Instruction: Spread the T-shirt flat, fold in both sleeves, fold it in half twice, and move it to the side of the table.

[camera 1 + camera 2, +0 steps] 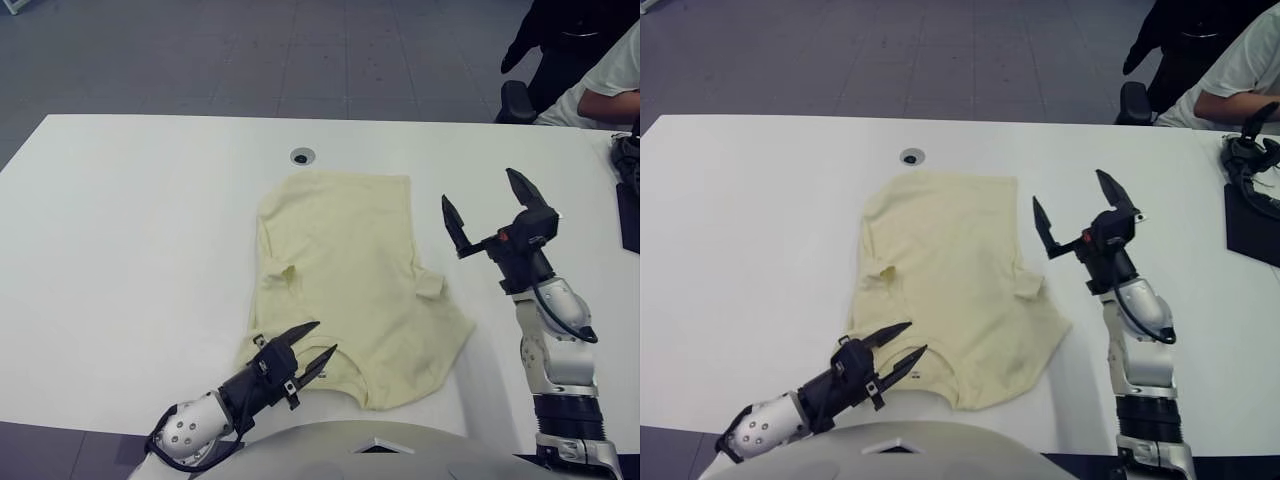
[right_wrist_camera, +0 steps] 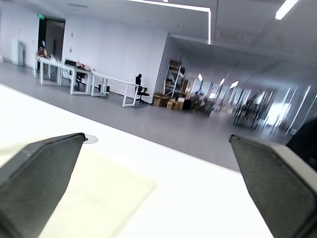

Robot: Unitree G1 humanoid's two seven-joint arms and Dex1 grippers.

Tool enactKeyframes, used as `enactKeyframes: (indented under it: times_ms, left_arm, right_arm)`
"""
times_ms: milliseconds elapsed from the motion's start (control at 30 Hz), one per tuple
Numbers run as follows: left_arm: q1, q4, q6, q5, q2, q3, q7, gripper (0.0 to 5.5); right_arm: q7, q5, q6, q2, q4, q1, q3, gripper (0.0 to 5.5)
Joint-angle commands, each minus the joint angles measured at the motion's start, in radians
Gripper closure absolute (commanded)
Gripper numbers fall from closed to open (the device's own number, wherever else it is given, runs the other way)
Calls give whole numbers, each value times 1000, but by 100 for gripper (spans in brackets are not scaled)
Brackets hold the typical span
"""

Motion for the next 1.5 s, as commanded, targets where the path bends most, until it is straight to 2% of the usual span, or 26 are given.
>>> enactKeyframes:
  times_ms: [33, 100, 200, 300, 367, 533, 867, 1167, 1333, 1433, 1500]
  left_arm:
    - [-71, -94, 83, -220, -49, 139, 60, 256]
    - [-151, -96, 117, -324, -108, 268, 172, 224]
    - [-246, -62, 118, -399, -147, 430, 282, 173]
    - [-302, -21, 128, -446, -149, 546, 334, 121]
    - [-328, 25, 142, -427, -142, 583, 360, 91]
    - [-319, 48, 138, -377, -156, 569, 366, 10]
    - [-291, 51, 130, -322, -188, 550, 352, 10]
    - [-275, 47, 114, -287, -188, 534, 322, 10]
    - [-273, 56, 97, -262, -190, 526, 302, 10]
    - [-271, 62, 93, -257, -198, 527, 298, 10]
    - [-271, 63, 94, -258, -202, 528, 296, 10]
  right_arm:
    - [218, 263, 232, -103, 13, 85, -88, 10]
    - [389, 330, 298, -169, 25, 168, -106, 10]
    - [567, 266, 287, -257, 31, 285, -72, 10]
    - [636, 212, 290, -291, 65, 306, -49, 10]
    - [637, 181, 289, -290, 108, 290, -47, 10]
    - [667, 101, 271, -309, 163, 282, -15, 92]
    - [702, 3, 222, -338, 238, 269, 11, 259]
    - [823, 51, 199, -380, 257, 307, -14, 410]
    - [832, 50, 198, -377, 257, 299, -16, 502]
    - [833, 52, 201, -374, 256, 296, -18, 543]
    - [825, 53, 197, -368, 254, 287, -23, 547]
